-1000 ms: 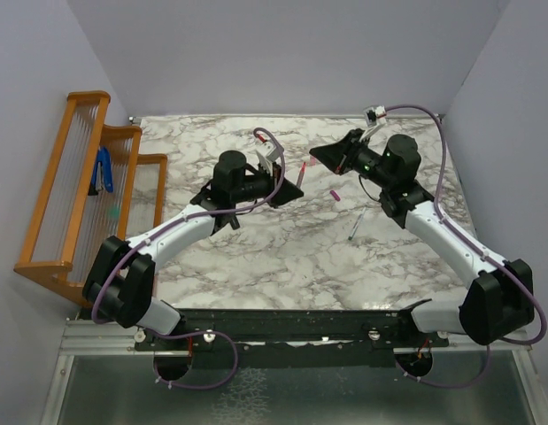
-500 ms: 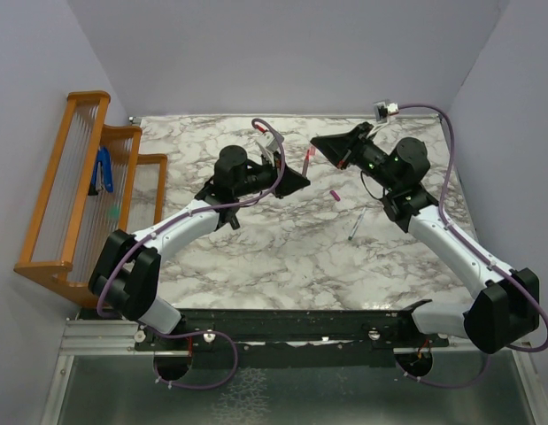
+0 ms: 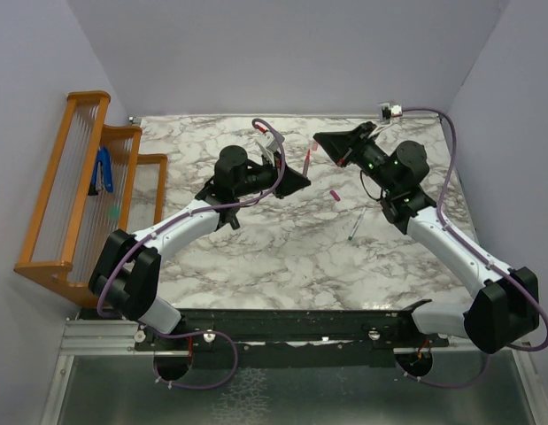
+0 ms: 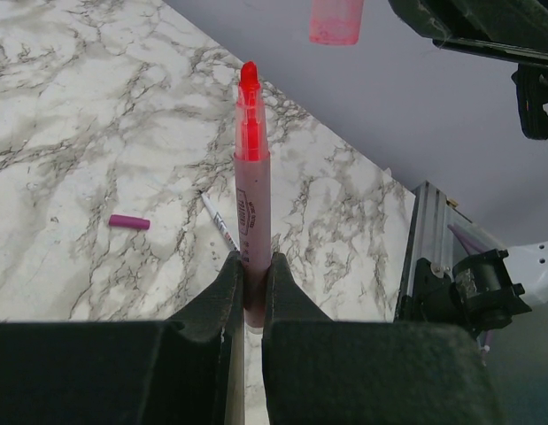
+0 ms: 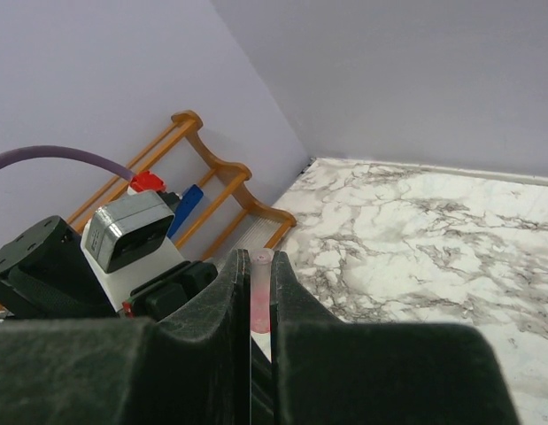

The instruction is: Insert the pens into the pen caps

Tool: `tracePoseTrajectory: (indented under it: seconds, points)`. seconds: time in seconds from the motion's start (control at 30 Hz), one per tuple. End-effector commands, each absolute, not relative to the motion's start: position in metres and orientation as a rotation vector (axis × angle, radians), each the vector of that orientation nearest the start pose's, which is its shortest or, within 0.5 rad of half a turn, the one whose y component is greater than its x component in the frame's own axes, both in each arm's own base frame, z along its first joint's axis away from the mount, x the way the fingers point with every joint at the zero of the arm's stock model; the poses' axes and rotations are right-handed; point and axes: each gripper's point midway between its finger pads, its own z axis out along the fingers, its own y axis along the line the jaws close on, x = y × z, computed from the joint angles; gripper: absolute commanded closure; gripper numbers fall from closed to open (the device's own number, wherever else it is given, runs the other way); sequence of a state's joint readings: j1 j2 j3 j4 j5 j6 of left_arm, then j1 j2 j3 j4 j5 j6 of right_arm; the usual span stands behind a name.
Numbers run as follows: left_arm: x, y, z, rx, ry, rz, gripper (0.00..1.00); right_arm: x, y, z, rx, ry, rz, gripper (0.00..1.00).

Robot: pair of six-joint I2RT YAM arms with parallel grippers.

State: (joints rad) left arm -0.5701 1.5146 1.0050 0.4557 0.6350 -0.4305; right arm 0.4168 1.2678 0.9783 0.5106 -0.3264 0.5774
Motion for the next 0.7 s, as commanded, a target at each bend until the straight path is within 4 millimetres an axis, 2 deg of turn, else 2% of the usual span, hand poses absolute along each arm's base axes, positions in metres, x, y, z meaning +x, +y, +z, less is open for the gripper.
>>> tracePoseTrajectory:
  seconds: [0.0,0.27,0.67]
  points:
    - [0.315,-0.347,0.27,0.667,1.612,-1.277,1.0,0.365,0.245,0.368,-0.159,1.404,1.015,1.0]
    - [0.314,-0.347,0.272,0.669,1.605,-1.275,1.0,0.37,0.253,0.363,-0.163,1.418,1.008,0.99]
    - [0.315,-0.347,0.273,0.673,1.599,-1.269,1.0,0.368,0.258,0.355,-0.172,1.431,0.999,1.0]
